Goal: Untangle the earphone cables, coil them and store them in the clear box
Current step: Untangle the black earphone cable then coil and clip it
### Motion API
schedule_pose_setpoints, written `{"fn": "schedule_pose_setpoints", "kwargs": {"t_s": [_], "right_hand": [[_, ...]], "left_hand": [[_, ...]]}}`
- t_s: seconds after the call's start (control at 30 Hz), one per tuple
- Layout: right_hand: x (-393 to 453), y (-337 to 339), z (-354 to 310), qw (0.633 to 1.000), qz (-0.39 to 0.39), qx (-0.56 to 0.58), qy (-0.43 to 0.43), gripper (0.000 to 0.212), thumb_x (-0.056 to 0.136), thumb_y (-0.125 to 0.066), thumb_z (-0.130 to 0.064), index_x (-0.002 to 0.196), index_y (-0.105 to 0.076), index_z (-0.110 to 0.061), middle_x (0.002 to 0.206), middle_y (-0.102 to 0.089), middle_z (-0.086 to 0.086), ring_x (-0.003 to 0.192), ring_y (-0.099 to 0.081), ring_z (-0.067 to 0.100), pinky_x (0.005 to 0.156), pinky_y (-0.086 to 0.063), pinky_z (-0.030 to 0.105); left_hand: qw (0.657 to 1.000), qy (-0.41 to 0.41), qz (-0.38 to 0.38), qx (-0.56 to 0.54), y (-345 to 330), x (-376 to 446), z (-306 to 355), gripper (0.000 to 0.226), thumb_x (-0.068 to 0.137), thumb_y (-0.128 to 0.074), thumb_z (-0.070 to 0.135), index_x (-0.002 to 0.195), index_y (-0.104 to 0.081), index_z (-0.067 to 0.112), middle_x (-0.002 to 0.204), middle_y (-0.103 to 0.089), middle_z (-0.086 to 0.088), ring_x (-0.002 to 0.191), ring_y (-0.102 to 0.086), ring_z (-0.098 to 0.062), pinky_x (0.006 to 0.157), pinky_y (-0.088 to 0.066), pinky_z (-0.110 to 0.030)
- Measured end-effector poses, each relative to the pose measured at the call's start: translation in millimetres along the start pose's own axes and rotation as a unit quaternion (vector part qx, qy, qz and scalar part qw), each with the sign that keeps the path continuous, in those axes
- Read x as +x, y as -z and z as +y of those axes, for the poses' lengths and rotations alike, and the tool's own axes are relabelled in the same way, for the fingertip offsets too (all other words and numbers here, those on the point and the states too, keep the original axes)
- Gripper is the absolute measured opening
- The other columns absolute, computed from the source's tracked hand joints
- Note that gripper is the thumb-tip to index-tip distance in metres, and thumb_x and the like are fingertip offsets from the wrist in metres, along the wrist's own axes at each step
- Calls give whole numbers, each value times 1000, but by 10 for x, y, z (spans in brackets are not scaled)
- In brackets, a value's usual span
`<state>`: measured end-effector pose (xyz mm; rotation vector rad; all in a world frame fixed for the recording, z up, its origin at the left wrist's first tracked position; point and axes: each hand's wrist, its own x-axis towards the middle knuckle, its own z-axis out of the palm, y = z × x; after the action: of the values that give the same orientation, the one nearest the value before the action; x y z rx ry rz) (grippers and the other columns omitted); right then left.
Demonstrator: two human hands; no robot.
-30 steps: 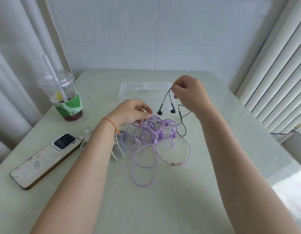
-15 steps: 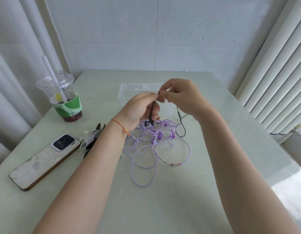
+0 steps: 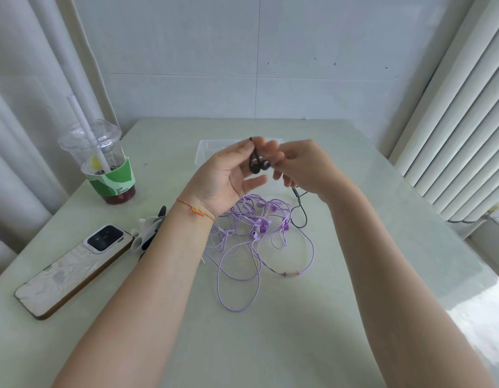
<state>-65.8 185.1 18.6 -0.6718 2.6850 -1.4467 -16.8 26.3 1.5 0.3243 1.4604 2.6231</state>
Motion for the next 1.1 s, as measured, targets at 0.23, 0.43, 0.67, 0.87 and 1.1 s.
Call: {"fn": "schedule_pose_setpoints", "kwargs": {"t_s": [0.23, 0.43, 0.67, 0.87, 1.1], "right_hand": [[-67, -76, -64, 986, -140, -88, -25, 20, 93, -57, -30, 95, -73, -19, 70, -70, 0, 51, -57, 17, 60, -49, 32], [-113, -57, -112, 980, -168, -108, -12, 21, 95, -53, -35, 100, -70, -25, 75, -74, -2, 41, -51, 19, 53, -48, 31], [-105, -85, -116, 980, -164, -113, 5, 17, 94, -55, -32, 100, -71, -31, 61, -66, -2, 46, -45, 19, 46, -39, 22], [-59, -55, -109, 993, -64, -89, 33, 10, 87, -64, -25, 83, -71, -20, 62, -66, -5, 56, -57, 10, 49, -41, 17], [-11, 13, -70, 997, 54, -25, 58, 9, 87, -64, -23, 80, -68, -18, 56, -49, 2, 47, -42, 13, 44, -34, 19]], "left_hand": [[994, -33, 86, -56, 113, 56, -2, 20, 101, -44, 16, 105, -64, 15, 116, -69, -1, 118, -62, -21, 65, -57, -21], [990, -36, 134, 30, 153, 99, -63, 21, 100, -46, 14, 105, -66, 15, 121, -67, -1, 111, -65, -16, 62, -55, -20], [979, -42, 166, 112, 168, 117, -124, 21, 99, -48, 18, 100, -69, 24, 111, -72, 5, 102, -68, -12, 72, -42, -26], [965, -13, 185, 183, 175, 134, -158, 27, 99, -45, 5, 87, -68, 13, 74, -71, 2, 78, -64, -16, 76, -55, -32], [978, 56, 100, 177, 46, 73, -98, 23, 99, -42, 11, 87, -62, 12, 65, -53, 1, 63, -57, -15, 41, -41, -21]]}}
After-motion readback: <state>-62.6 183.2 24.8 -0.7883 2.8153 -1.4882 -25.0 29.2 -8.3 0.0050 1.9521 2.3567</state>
